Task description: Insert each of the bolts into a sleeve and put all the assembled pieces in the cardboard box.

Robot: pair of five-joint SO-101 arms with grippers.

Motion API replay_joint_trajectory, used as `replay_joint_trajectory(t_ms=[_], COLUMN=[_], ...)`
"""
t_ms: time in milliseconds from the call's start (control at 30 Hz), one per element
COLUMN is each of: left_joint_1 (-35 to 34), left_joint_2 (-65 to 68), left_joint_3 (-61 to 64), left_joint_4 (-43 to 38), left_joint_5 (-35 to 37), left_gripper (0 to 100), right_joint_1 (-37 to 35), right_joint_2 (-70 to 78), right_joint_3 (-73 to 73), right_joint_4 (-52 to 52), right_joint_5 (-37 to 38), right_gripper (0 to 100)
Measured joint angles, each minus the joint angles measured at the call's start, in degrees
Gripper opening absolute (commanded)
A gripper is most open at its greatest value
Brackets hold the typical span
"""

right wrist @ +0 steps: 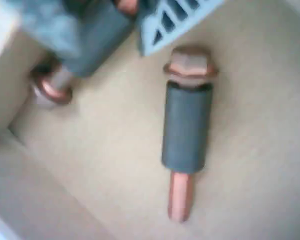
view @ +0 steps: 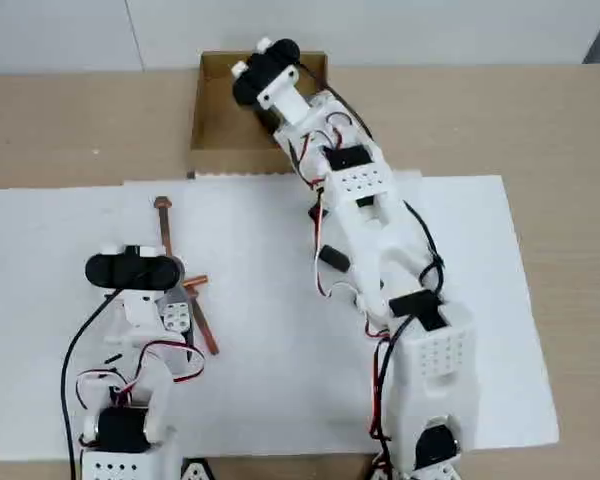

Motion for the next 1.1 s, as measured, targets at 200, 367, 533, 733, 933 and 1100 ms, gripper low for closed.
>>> replay_joint_trajectory(t_ms=[200, 367, 533, 733, 933, 1100], left_joint_1=[0.0, 0.0, 0.0, 0.0, 0.0, -0.3], left_joint_2=[0.0, 0.0, 0.0, 0.0, 0.0, 0.0], left_joint_3=[0.0, 0.0, 0.0, 0.0, 0.0, 0.0], left_joint_4=[0.0, 0.0, 0.0, 0.0, 0.0, 0.0], left_joint_5=[0.0, 0.0, 0.0, 0.0, 0.0, 0.0], left_gripper=[1, 1, 1, 1, 1, 1], right_joint_1=[0.0, -0.1, -0.1, -0.1, -0.1, -0.1], right_joint_2=[-8.2, -14.5, -20.0, -24.1, -26.1, -26.1], right_joint_3=[0.0, 0.0, 0.0, 0.0, 0.0, 0.0], right_joint_4=[13.5, 27.3, 37.7, 48.9, 59.8, 65.8], right_joint_5=[0.0, 0.0, -3.4, -11.3, -16.9, -20.6], right_gripper=[0.3, 0.3, 0.3, 0.3, 0.3, 0.3])
